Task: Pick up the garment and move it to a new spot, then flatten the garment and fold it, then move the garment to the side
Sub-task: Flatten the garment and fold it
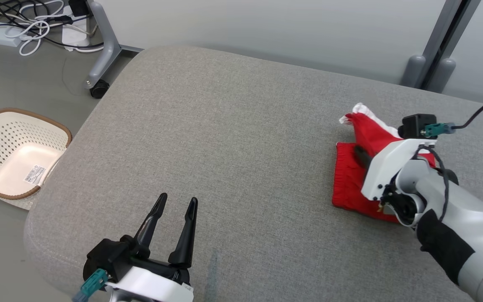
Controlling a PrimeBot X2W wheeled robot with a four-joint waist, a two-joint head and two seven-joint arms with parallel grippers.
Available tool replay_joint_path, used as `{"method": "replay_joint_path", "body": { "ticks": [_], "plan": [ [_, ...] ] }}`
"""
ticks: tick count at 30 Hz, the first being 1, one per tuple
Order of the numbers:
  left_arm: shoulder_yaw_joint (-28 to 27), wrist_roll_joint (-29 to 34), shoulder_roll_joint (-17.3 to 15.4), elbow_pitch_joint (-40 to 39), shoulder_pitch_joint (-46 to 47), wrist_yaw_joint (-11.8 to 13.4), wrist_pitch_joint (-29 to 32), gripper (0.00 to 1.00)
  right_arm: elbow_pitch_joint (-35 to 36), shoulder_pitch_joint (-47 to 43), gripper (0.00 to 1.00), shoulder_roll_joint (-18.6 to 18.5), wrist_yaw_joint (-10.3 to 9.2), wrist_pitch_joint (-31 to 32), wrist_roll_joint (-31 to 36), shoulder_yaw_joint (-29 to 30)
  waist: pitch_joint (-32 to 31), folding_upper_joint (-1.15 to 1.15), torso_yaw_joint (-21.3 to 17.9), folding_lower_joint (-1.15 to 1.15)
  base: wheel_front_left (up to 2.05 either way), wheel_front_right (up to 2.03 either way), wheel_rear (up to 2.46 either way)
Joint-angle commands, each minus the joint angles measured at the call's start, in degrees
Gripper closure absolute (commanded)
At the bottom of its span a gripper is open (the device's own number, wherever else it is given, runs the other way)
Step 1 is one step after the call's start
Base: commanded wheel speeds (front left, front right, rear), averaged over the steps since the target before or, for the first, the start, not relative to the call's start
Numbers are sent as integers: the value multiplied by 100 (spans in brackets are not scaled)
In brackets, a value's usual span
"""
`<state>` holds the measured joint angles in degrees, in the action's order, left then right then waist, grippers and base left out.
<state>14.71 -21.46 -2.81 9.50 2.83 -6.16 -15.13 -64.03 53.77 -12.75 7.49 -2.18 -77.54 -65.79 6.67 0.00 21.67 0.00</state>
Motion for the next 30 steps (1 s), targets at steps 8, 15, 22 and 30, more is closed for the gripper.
{"method": "replay_joint_path", "body": {
  "ticks": [8, 15, 22, 30],
  "plan": [
    [-82, 59, -20, 48, -12, 21, 2, 0, 149, -17, 0, 188, 1, -89, -54, -32, -109, 0, -156, 0, 0, 0, 0],
    [-194, 127, -19, 57, -116, 2, 2, 0, 897, 78, 0, -223, 1, -940, -134, 223, -277, 0, -375, 0, 0, 0, 0],
    [-239, 140, -20, 28, -257, 5, 2, 0, 877, -144, 0, -948, 1, -1302, 206, 538, -473, 0, -572, 0, 0, 0, 0],
    [-423, 189, -21, -150, -401, 28, 2, 0, 1358, -749, 0, -1520, 1, -1303, 1332, 2186, -569, 0, -732, 0, 0, 0, 0]
  ]
}}
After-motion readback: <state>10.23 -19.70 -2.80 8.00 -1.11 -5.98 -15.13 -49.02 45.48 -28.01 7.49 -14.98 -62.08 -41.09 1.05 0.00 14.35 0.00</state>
